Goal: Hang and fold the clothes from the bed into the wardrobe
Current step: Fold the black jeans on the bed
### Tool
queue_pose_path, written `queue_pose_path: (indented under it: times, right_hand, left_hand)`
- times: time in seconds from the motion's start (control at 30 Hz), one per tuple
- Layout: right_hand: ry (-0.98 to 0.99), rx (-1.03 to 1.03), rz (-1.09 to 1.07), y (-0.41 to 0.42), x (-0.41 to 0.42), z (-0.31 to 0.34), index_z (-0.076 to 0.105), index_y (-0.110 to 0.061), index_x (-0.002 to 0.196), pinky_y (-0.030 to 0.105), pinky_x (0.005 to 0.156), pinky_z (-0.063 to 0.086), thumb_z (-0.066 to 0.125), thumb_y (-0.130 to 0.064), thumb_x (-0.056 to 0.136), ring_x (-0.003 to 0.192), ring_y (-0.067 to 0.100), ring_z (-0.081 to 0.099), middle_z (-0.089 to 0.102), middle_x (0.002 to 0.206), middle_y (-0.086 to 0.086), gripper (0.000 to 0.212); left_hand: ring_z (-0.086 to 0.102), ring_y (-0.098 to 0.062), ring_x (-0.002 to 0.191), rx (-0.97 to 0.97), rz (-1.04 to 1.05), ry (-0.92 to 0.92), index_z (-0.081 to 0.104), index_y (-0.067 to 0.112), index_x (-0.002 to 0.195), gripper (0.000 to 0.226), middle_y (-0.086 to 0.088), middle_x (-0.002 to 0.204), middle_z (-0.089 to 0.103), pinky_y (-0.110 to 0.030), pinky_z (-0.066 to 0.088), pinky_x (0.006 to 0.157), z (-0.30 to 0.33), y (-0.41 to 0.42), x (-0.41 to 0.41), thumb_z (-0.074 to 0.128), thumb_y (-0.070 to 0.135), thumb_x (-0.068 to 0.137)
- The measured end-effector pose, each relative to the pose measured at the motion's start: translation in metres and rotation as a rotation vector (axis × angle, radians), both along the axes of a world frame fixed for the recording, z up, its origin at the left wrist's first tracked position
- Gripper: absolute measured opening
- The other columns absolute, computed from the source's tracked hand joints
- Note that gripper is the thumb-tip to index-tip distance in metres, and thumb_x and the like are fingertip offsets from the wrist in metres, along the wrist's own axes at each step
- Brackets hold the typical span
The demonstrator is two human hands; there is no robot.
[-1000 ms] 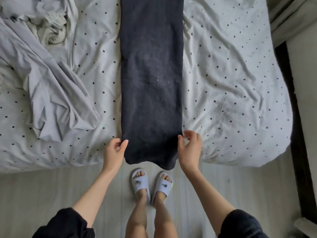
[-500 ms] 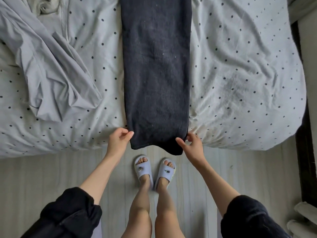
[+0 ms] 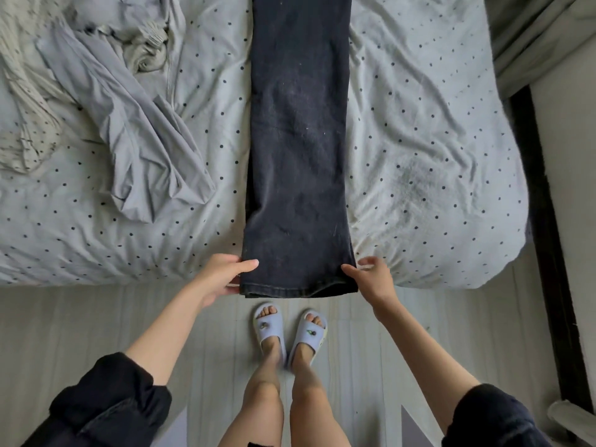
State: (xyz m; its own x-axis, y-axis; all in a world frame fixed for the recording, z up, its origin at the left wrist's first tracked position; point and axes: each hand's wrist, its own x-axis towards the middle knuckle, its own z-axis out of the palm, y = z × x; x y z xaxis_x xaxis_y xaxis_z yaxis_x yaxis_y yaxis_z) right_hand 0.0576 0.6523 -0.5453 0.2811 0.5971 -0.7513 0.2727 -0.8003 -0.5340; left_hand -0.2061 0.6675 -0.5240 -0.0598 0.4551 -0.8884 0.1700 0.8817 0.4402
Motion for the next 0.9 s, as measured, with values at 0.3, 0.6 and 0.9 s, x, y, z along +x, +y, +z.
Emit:
queue_pose_path:
  times: [0.3, 0.6, 0.9]
  right_hand:
    - [0.345, 0.131, -0.228, 0.104, 0.016, 0.121, 0.058, -0.014, 0.086, 0.026, 0.058, 0.048, 0.061, -0.01, 0.088, 0.06, 0.016, 0.059, 0.058, 0.067, 0.002, 0.005]
    - [0.182, 0.425, -0.009, 0.233, -0.019, 0.085, 0.039, -0.014, 0.14, 0.039, 0.088, 0.046, 0.046, -0.021, 0.097, 0.095, 0.023, 0.06, 0.061, 0.105, 0.006, 0.044]
    - [-0.689, 0.53, 1.056, 0.164, -0.04, -0.017, 0.035, -0.015, 0.14, 0.047, 0.108, 0.035, 0.087, -0.049, 0.048, 0.134, 0.03, 0.04, 0.04, 0.146, 0.014, 0.111]
  left_hand:
    - [0.057, -0.011, 0.042, -0.035, 0.395, -0.192, 0.056, 0.014, 0.074, 0.016, 0.0, 0.049, 0.059, -0.018, 0.05, 0.042, 0.087, 0.107, 0.008, 0.057, 0.021, 0.088]
    - [0.055, -0.021, 0.116, 0.27, 0.225, -0.065, 0.05, 0.0, 0.127, 0.04, -0.01, 0.119, 0.058, -0.03, 0.044, 0.092, 0.059, 0.229, 0.028, 0.037, 0.027, 0.101]
    - [0.029, -0.031, 0.14, 0.842, -1.285, 0.929, 0.024, 0.014, 0.146, 0.105, -0.018, 0.151, 0.029, -0.051, 0.019, 0.113, -0.032, 0.152, 0.023, 0.08, 0.012, 0.057]
